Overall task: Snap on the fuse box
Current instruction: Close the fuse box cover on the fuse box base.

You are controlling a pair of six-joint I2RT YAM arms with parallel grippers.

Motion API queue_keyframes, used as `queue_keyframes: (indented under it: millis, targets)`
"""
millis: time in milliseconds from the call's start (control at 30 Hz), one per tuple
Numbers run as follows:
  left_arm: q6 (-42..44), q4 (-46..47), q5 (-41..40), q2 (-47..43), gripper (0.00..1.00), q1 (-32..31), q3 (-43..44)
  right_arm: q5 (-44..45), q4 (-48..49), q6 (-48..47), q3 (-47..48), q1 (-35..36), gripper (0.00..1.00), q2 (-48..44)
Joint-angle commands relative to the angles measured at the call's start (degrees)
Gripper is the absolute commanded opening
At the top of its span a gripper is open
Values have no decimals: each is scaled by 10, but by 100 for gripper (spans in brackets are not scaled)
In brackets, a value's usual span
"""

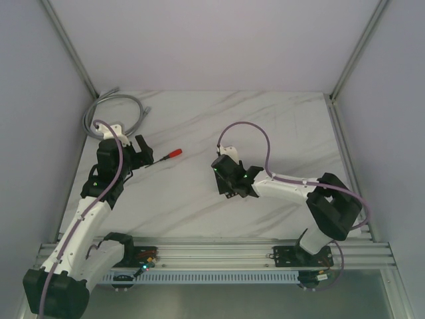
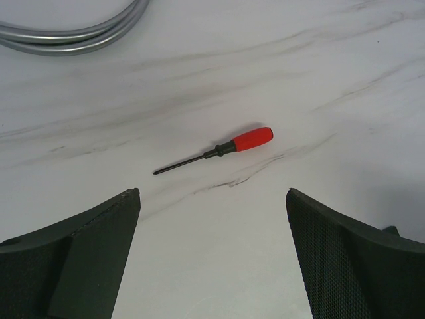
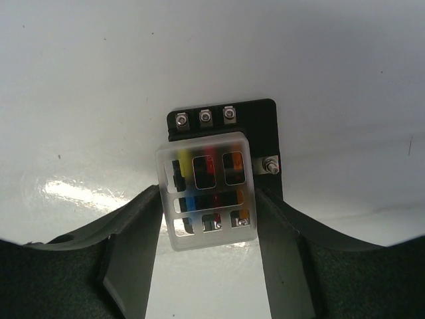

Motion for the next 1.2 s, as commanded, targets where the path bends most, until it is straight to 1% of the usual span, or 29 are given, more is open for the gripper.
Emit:
queue_keyframes:
  millis: [0,133,233,267,333,433,533,667,800,867,933,967,1167]
  targets:
    - [-6,5,9,0,100,4,-5,14,4,15,0,4,60,11]
    - [-5,6,10,0,100,4,-6,19,-12,16,6,4,61,18]
    - [-5,6,10,-1,100,4,-5,18,-20,6,11,4,66,18]
    - [-6,6,10,-1,100,4,-5,17,-23,3,13,4,70,17]
    - [-6,6,10,-1,100,4,-5,16,-30,-4,19,4,74,18]
    - [-5,6,10,-2,100,4,-6,11,-43,-14,33,4,78,18]
    - [-5,7,10,-2,100,4,-6,5,-61,-22,49,4,78,16]
    - [-5,6,10,-3,100,5,-6,1,-96,-37,81,1,76,19]
    - [-5,6,10,-4,100,5,-6,-21,-131,-48,116,-10,73,46]
    - [-6,6,10,-5,100,5,-6,-29,-136,-51,123,-13,70,57]
    - [-6,7,10,-5,100,5,-7,-38,-138,-53,128,-15,69,64]
    - [-5,6,11,-5,100,5,-6,-41,-142,-53,131,-16,64,69]
    - [-6,6,12,-4,100,6,-6,-55,-159,-58,143,-21,51,99]
